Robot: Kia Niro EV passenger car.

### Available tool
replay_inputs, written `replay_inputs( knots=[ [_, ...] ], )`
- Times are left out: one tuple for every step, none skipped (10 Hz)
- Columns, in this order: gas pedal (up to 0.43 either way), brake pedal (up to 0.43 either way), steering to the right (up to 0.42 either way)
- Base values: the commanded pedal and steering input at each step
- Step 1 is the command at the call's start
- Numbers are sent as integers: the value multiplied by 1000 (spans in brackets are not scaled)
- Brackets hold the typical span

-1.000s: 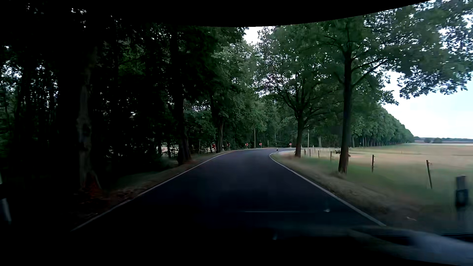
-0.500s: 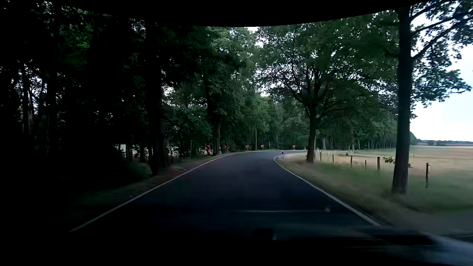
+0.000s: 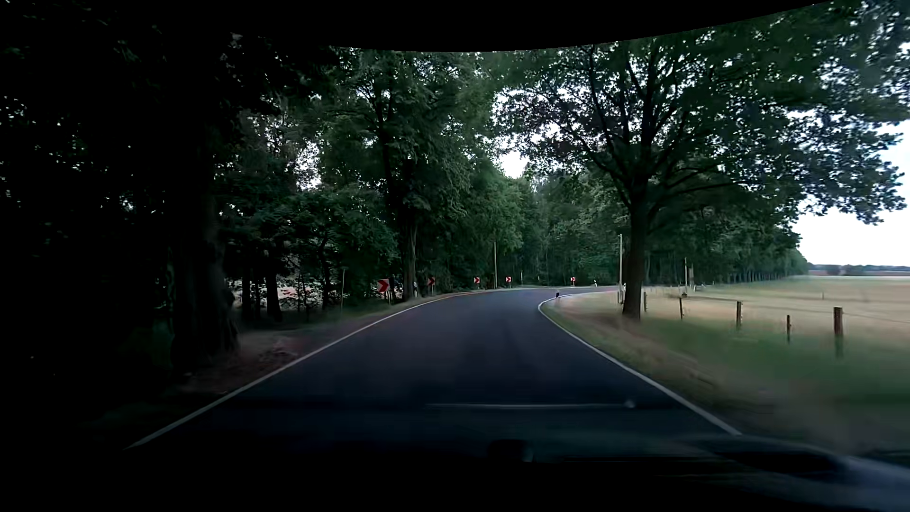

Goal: Follow the waypoints while adhering to traffic rules and regulations

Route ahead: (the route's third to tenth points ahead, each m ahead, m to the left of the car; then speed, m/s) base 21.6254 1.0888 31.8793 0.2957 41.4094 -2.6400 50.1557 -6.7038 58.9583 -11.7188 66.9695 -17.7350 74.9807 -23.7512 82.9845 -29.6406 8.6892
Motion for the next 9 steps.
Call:
replay_inputs(
  knots=[
    [0,67,-3],
    [0,73,-3],
    [0,85,-1],
    [0,98,0],
    [0,140,4],
    [0,159,6],
    [0,159,8],
    [0,159,8],
    [0,146,9]
  ],
)
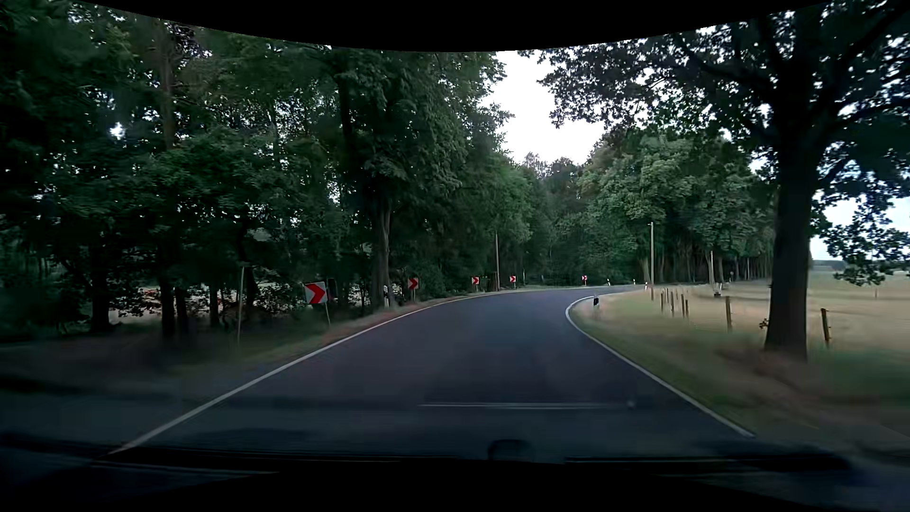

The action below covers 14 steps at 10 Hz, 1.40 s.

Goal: Follow the waypoints while adhering to traffic rules and regulations

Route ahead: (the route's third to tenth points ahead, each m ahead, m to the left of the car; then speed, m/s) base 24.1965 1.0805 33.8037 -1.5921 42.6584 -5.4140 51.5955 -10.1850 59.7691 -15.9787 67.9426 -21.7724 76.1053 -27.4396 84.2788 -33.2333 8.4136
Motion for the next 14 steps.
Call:
replay_inputs(
  knots=[
    [0,122,13],
    [0,79,16],
    [0,37,16],
    [0,0,17],
    [0,0,18],
    [0,0,19],
    [0,0,21],
    [0,0,28],
    [0,0,34],
    [0,0,40],
    [0,0,44],
    [0,0,45],
    [0,0,45],
    [0,0,46]
  ],
)
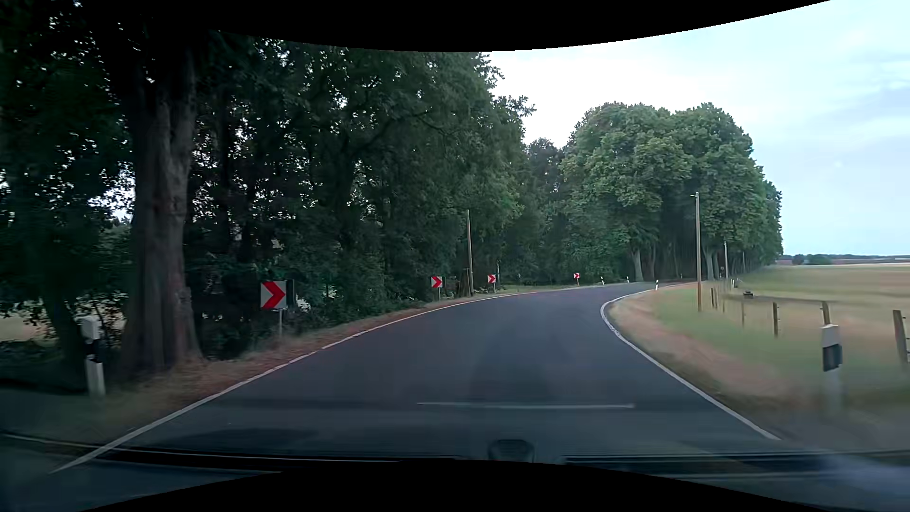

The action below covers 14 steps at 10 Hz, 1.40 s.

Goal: Follow the waypoints while adhering to traffic rules and regulations

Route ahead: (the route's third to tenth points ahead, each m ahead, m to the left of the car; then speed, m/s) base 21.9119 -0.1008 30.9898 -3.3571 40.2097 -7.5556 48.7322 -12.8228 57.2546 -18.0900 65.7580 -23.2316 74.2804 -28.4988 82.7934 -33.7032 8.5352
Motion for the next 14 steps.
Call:
replay_inputs(
  knots=[
    [0,0,48],
    [0,0,51],
    [0,0,54],
    [0,0,56],
    [0,0,56],
    [0,0,57],
    [0,0,58],
    [0,0,58],
    [0,0,59],
    [0,0,58],
    [0,0,59],
    [0,0,60],
    [0,0,60],
    [0,0,60]
  ],
)
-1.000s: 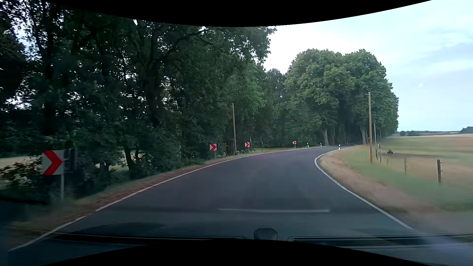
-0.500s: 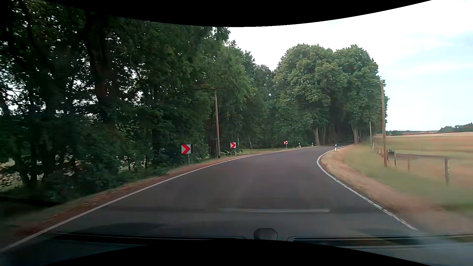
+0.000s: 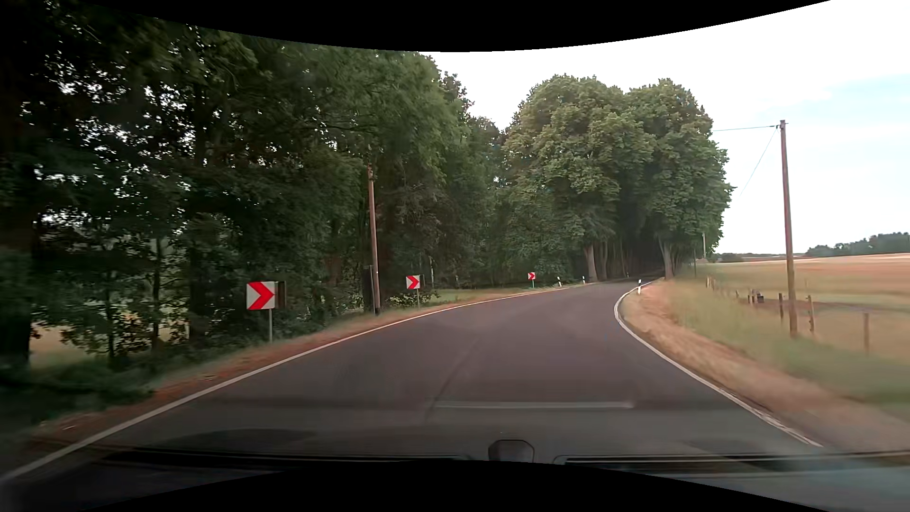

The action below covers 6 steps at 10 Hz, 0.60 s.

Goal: Follow the waypoints while adhering to traffic rules and regulations

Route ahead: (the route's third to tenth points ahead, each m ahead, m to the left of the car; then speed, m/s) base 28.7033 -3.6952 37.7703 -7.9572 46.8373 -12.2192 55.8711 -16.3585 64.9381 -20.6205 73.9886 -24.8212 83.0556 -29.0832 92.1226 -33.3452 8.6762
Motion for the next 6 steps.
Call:
replay_inputs(
  knots=[
    [0,0,60],
    [0,0,59],
    [0,0,58],
    [0,0,57],
    [0,0,57],
    [0,0,57]
  ],
)
